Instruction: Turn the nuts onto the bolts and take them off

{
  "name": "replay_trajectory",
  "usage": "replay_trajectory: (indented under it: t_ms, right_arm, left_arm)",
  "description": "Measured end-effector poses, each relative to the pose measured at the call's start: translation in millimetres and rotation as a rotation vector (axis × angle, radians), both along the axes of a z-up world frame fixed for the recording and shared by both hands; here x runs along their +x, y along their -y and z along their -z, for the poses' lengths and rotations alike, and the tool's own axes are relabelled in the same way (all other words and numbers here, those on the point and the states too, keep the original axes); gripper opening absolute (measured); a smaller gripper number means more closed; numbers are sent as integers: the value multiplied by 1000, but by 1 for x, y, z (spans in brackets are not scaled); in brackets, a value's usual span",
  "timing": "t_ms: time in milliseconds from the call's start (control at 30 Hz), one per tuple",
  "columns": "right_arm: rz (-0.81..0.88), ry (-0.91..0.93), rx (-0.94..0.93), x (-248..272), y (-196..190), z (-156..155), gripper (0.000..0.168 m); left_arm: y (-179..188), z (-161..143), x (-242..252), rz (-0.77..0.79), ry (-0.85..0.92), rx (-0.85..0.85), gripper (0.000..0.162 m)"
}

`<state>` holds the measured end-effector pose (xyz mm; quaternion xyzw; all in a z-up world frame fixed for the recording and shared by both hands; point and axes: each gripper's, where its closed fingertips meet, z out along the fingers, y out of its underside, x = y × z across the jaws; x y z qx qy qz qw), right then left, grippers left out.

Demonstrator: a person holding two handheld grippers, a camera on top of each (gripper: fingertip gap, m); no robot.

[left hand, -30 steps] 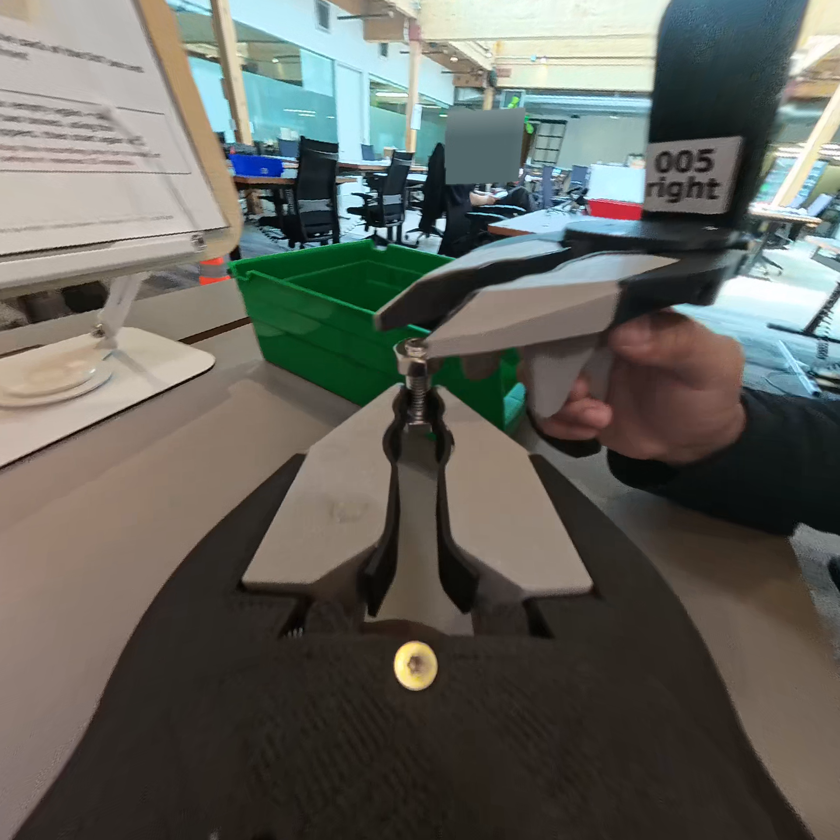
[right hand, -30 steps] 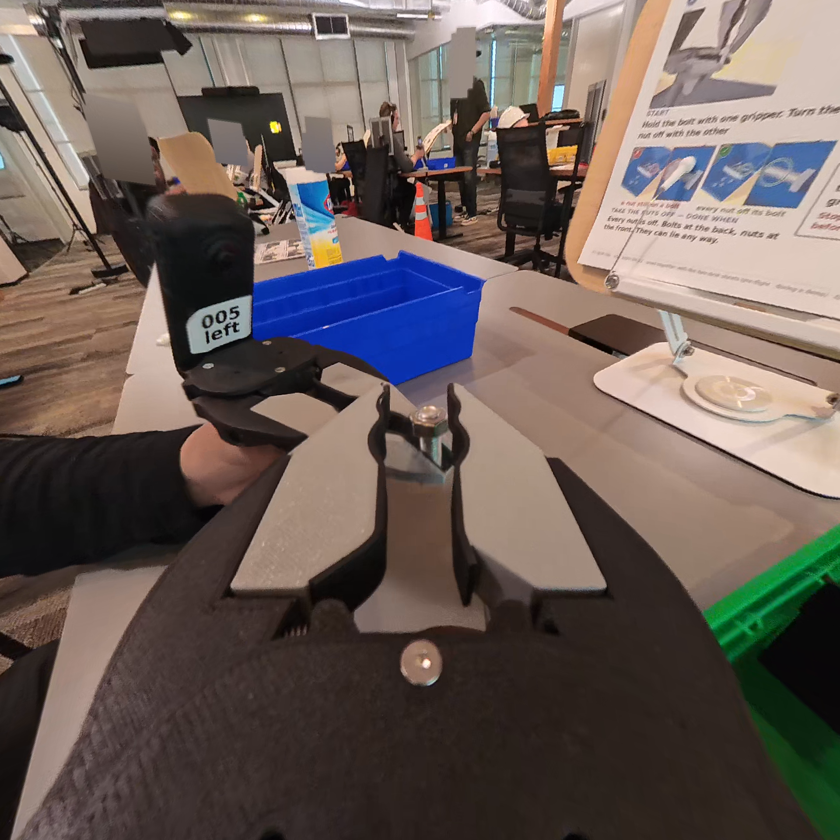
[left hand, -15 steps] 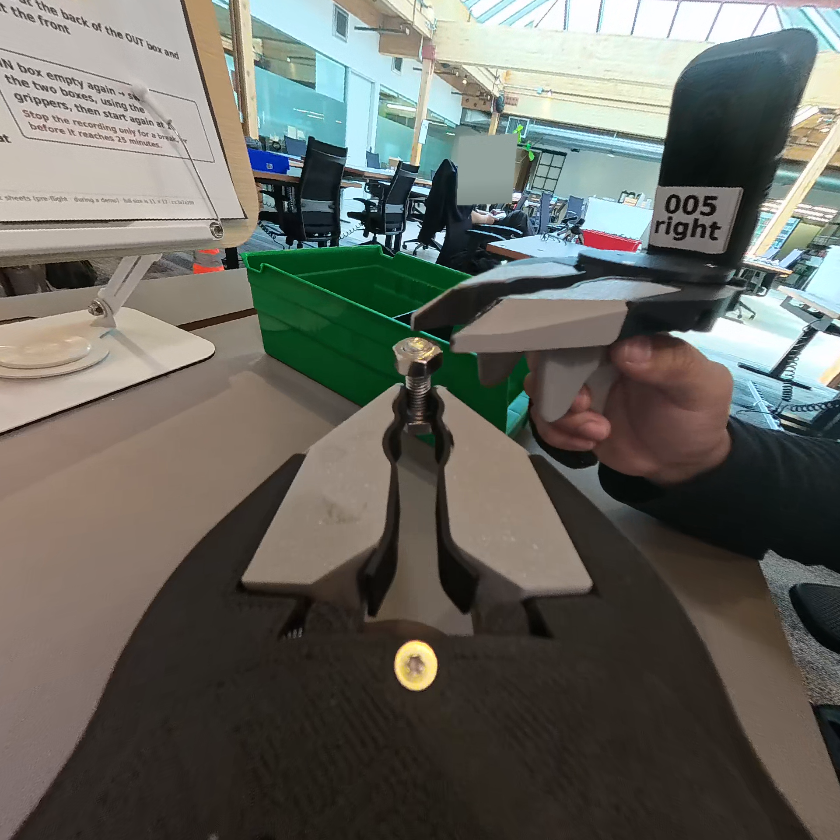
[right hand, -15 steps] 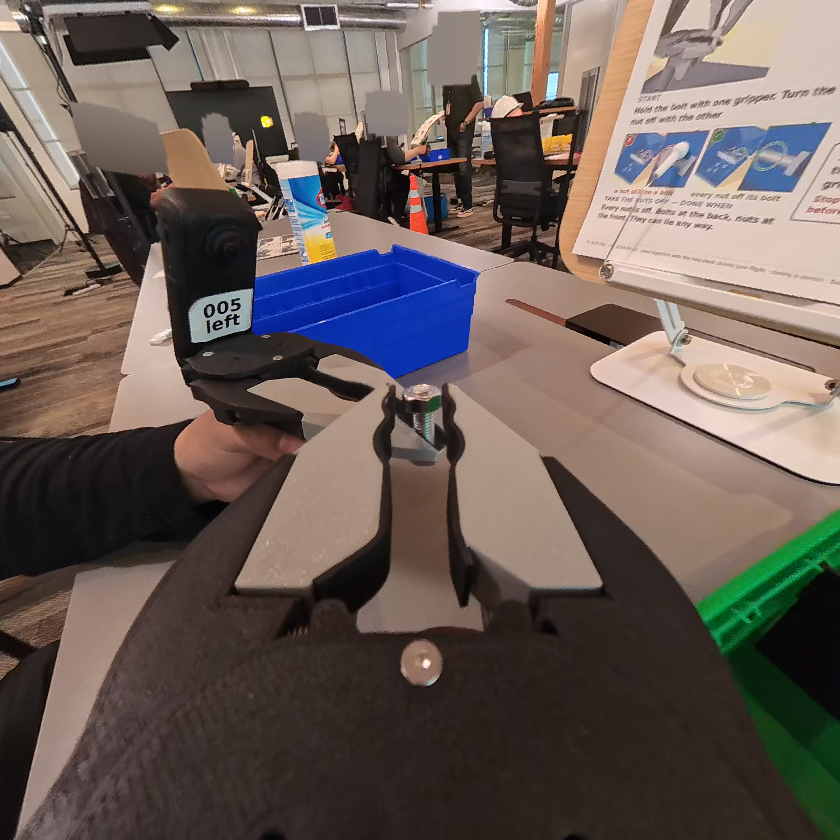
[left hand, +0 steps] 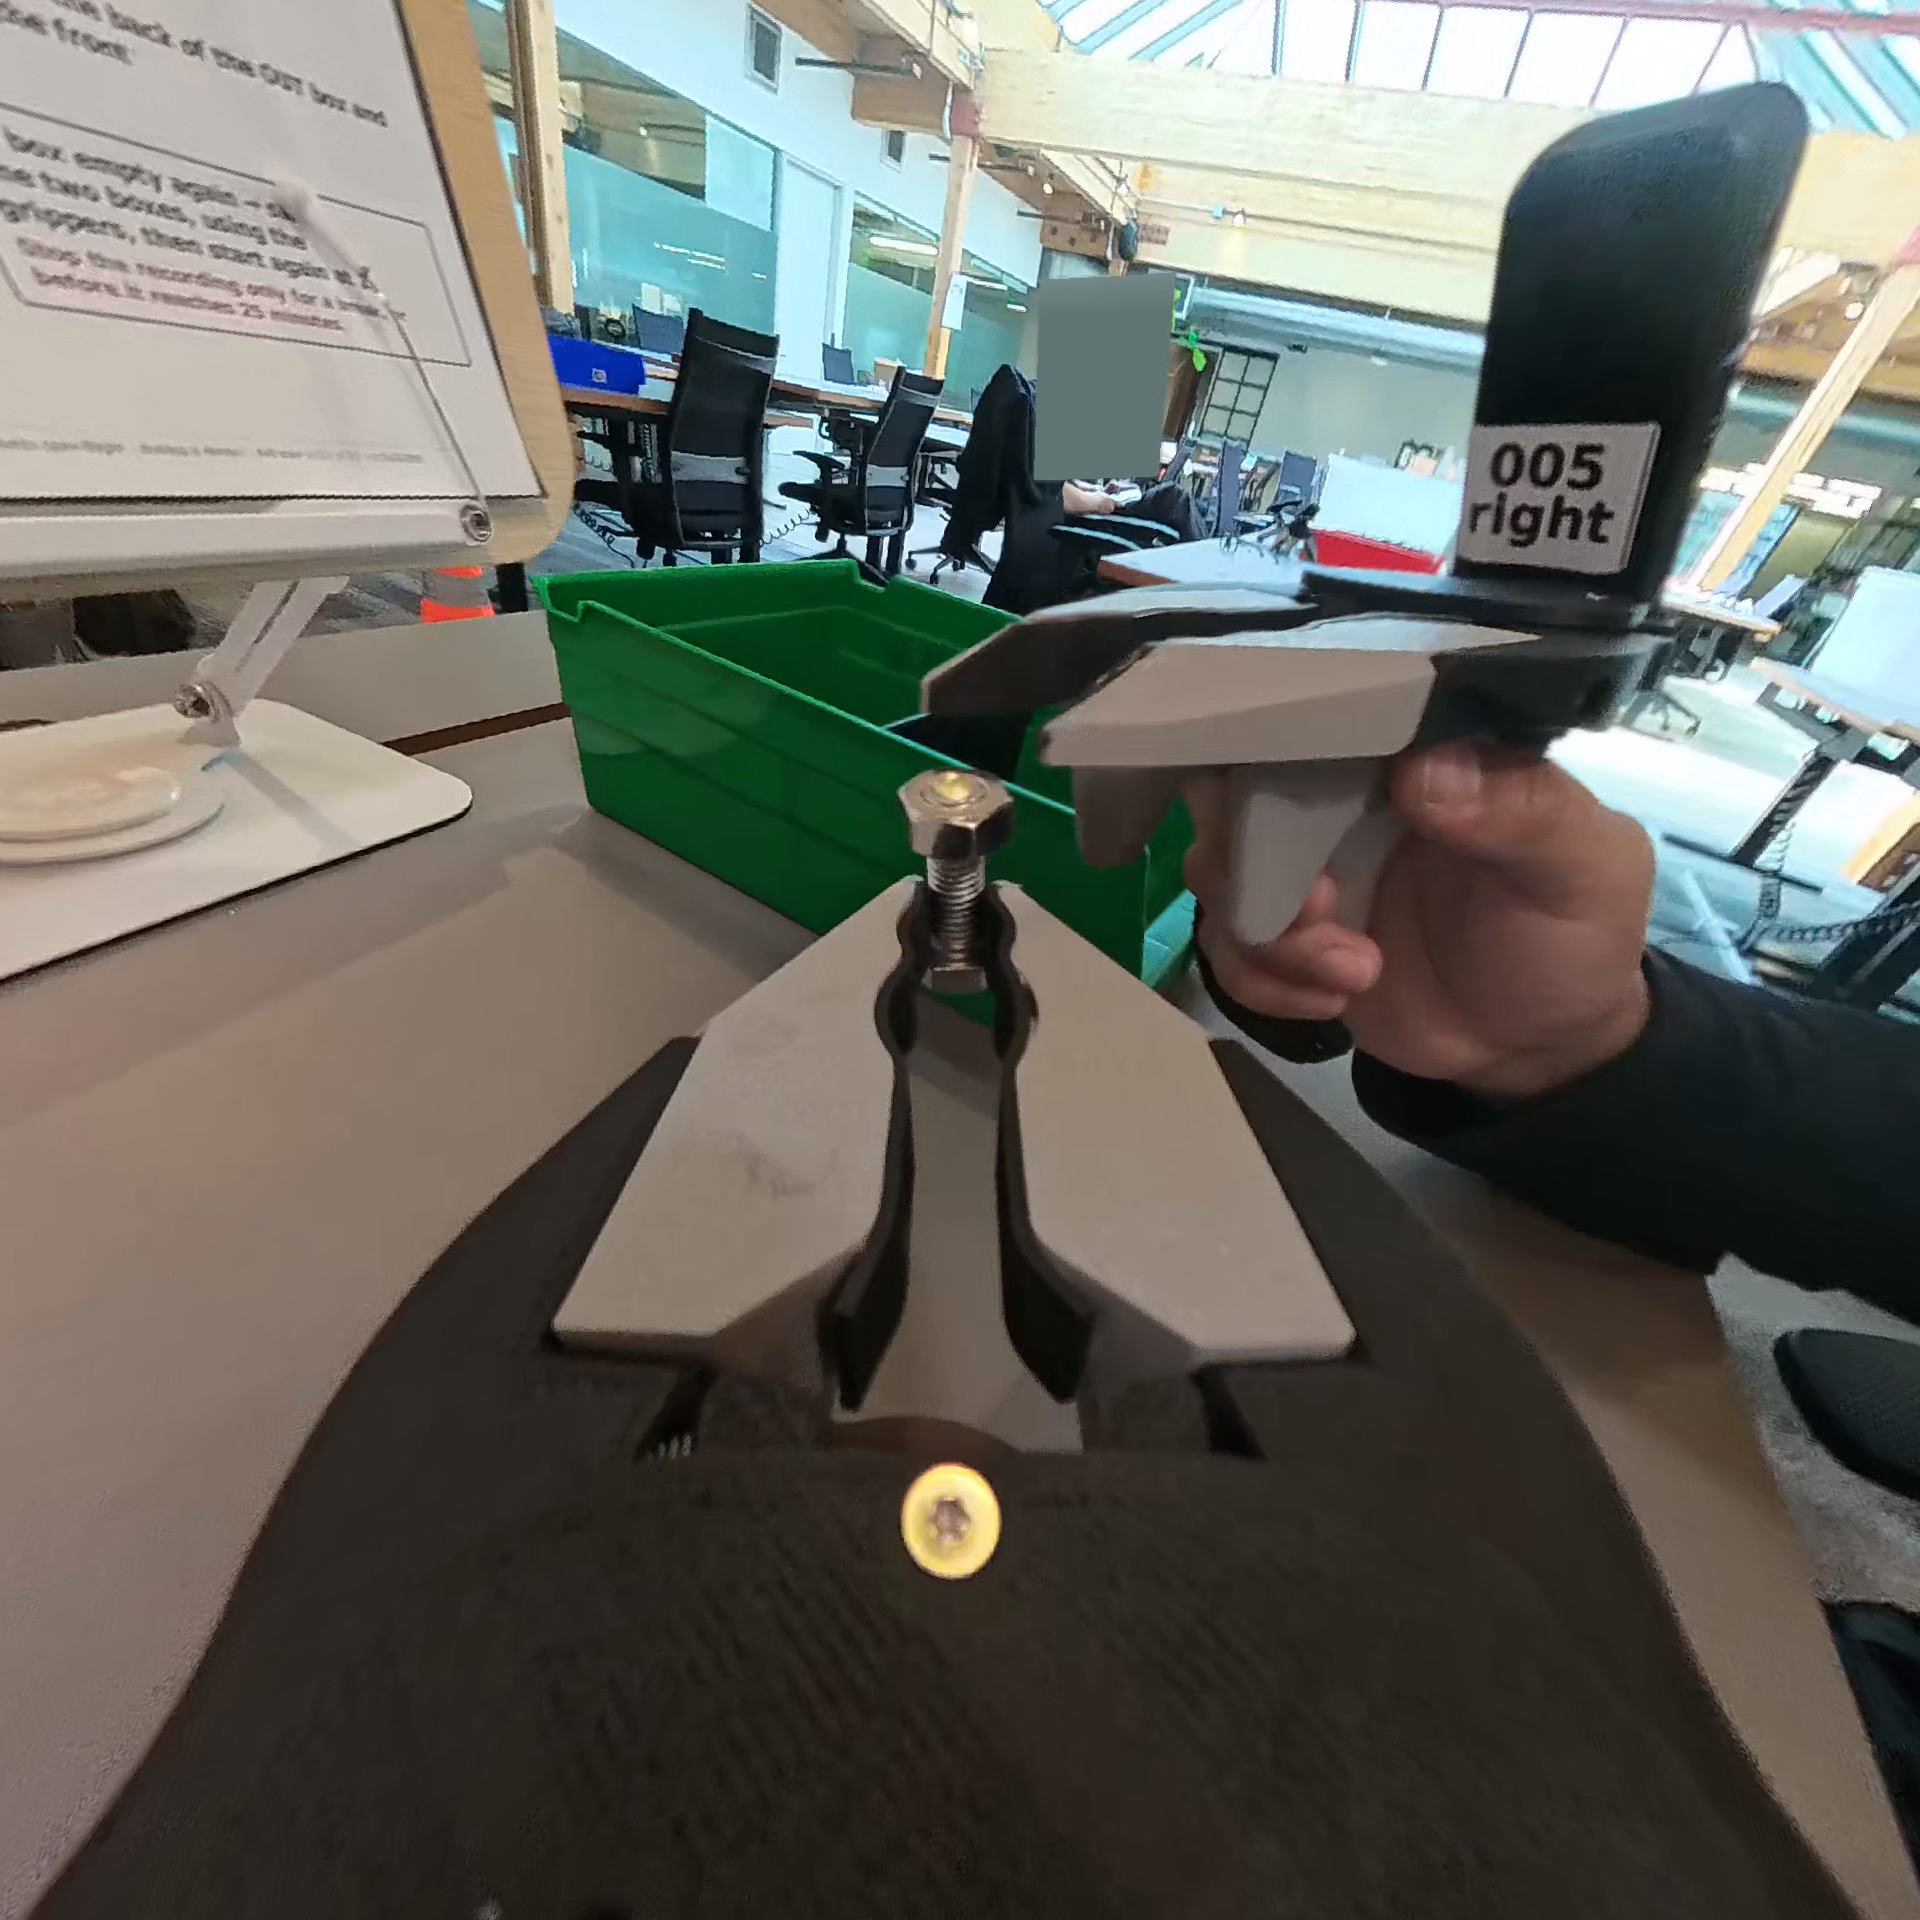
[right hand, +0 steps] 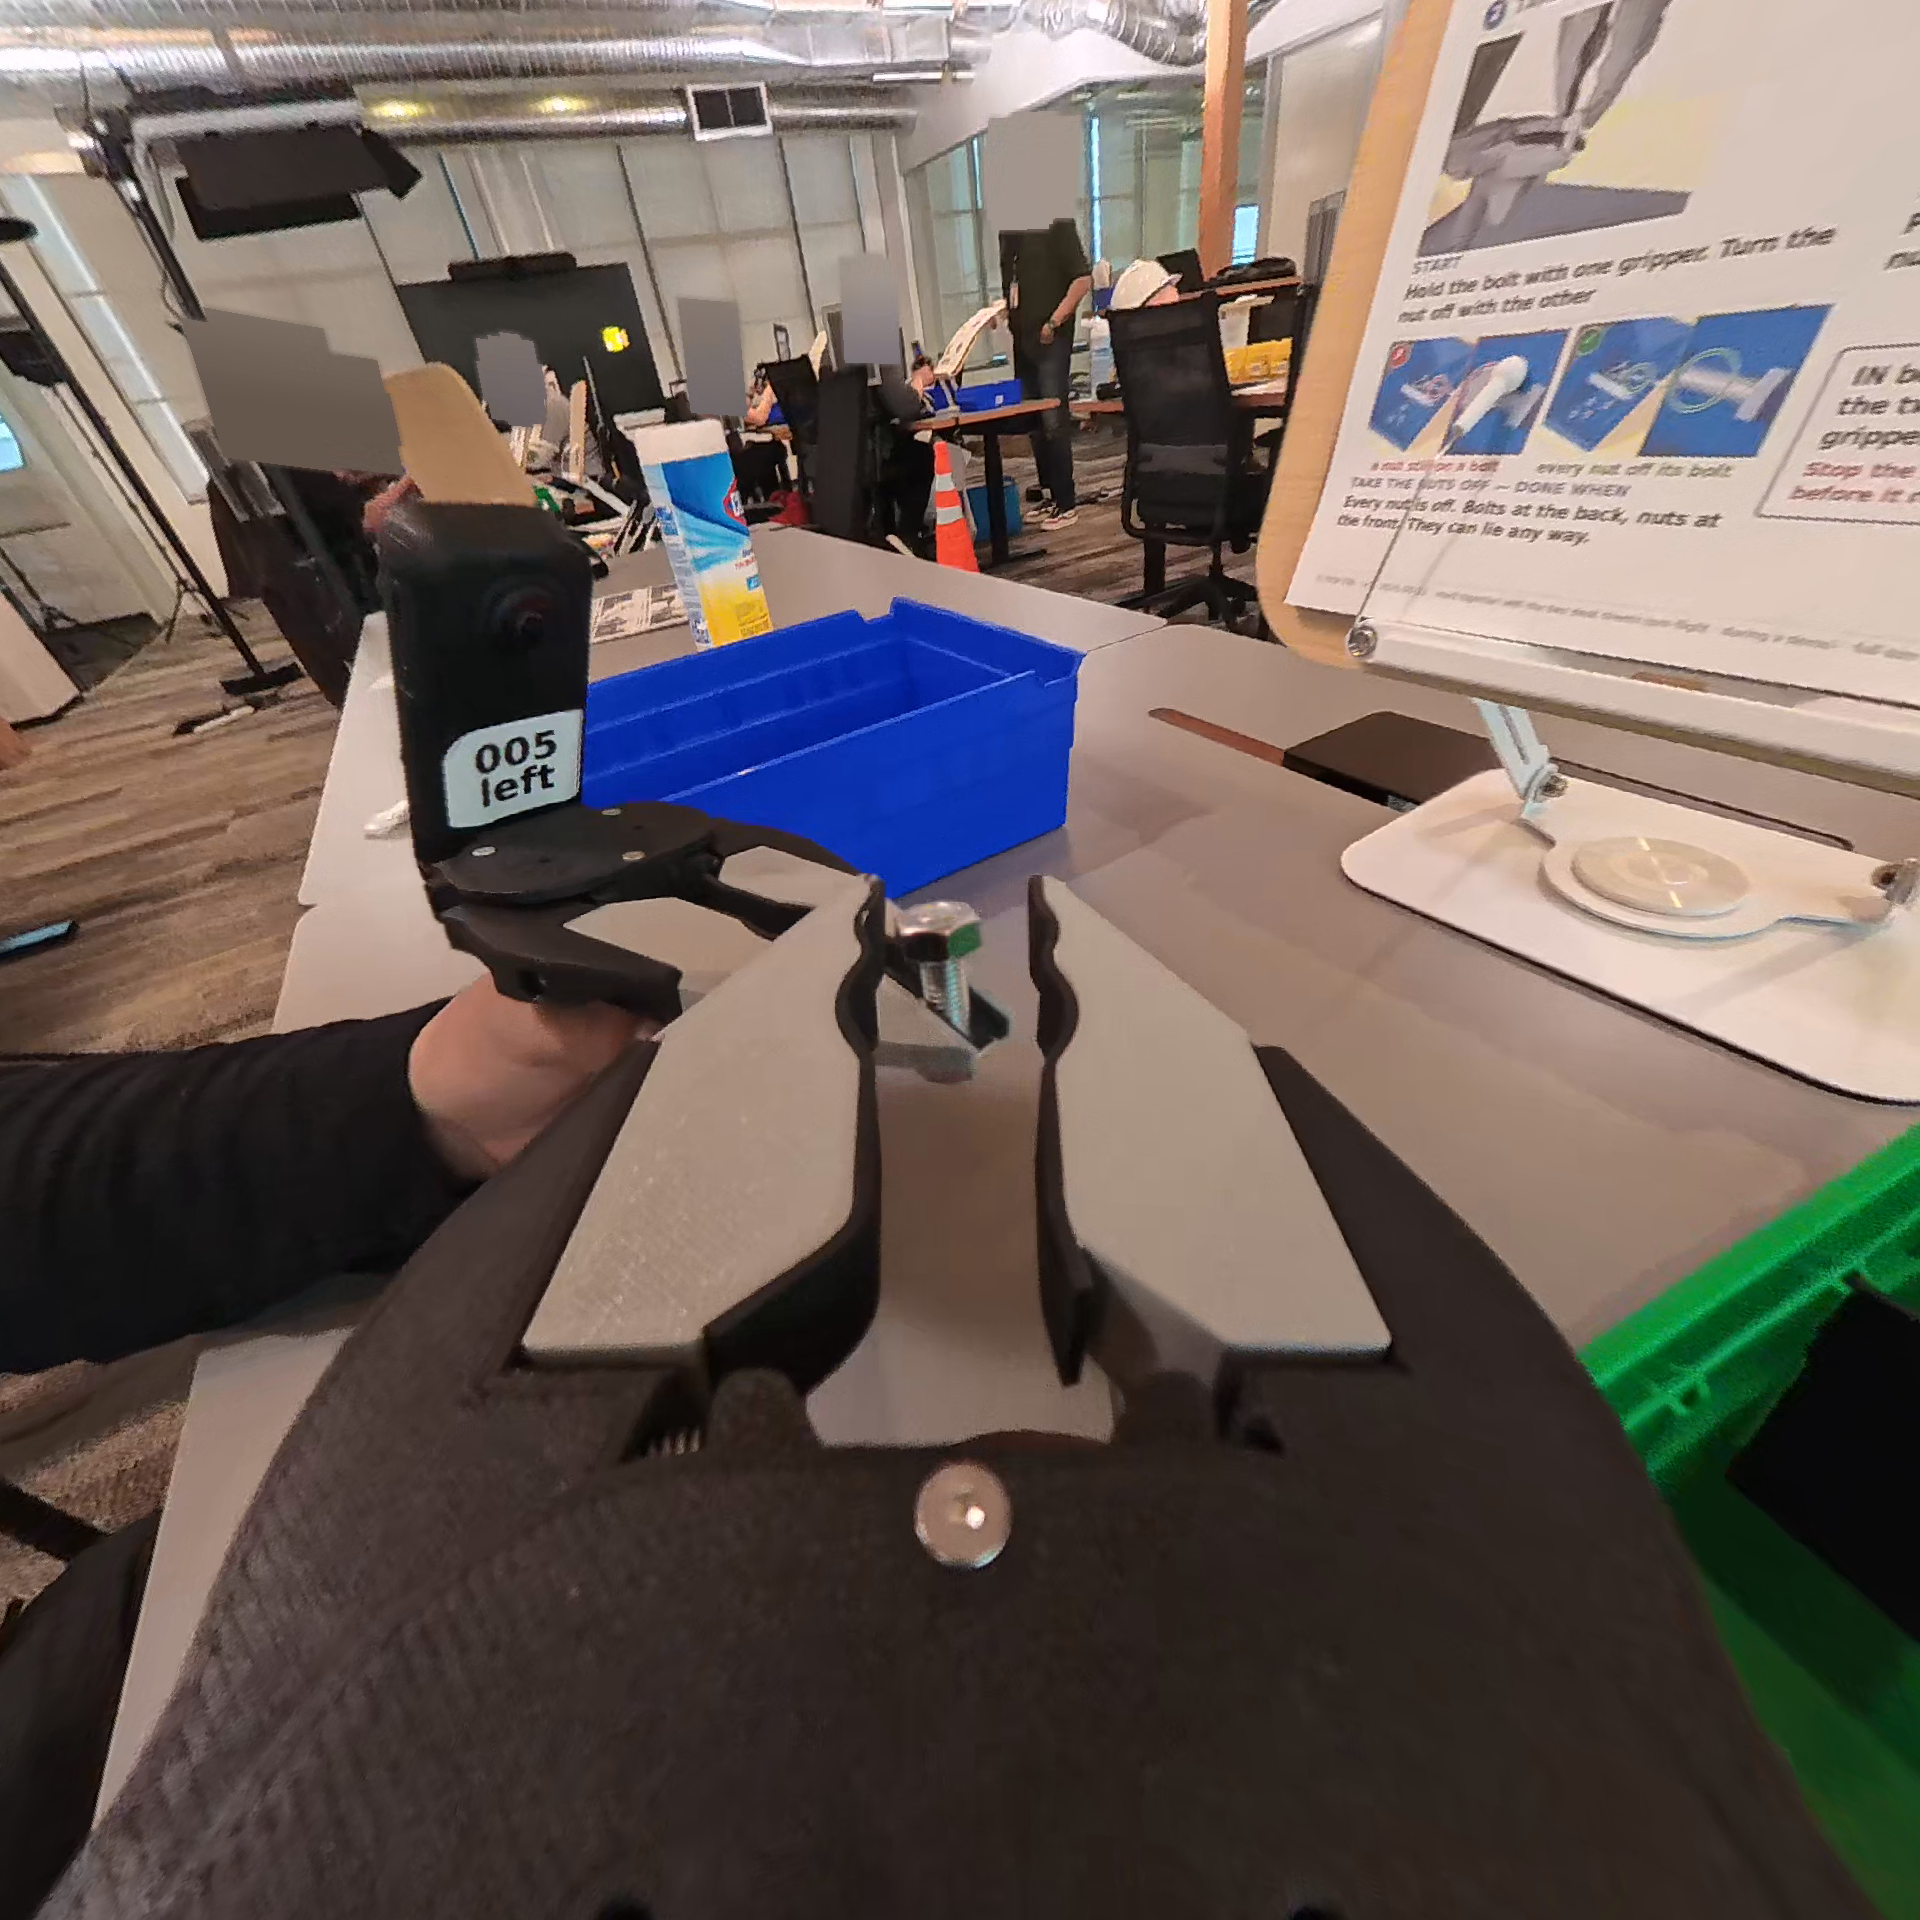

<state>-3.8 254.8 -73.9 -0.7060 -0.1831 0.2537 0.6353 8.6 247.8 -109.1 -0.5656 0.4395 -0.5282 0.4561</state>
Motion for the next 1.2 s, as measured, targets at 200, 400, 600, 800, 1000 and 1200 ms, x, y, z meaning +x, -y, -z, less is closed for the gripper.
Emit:
replay_trajectory:
  t_ms: [200, 400, 600, 800, 1000, 1200]
  right_arm:
    - [4, -16, -19, 3, -2, 2, 22]
    - [-54, 11, -55, -15, -1, 16, 23]
    - [-91, -6, -62, -22, 2, 16, 25]
    - [-35, -28, -13, -3, 2, 0, 23]
    - [-54, 21, -35, -12, 1, 10, 20]
    - [-75, 57, -34, -26, 2, 17, 26]
  left_arm:
    - [-5, -3, -3, -5, 17, -52, 6]
    - [4, 0, 1, 31, 1, -42, 6]
    - [22, 1, 8, 71, -24, 47, 6]
    - [-1, 5, 1, -15, -33, 6, 6]
    - [3, 1, 1, -6, -23, 23, 6]
    - [26, 1, 9, 70, -26, 91, 6]
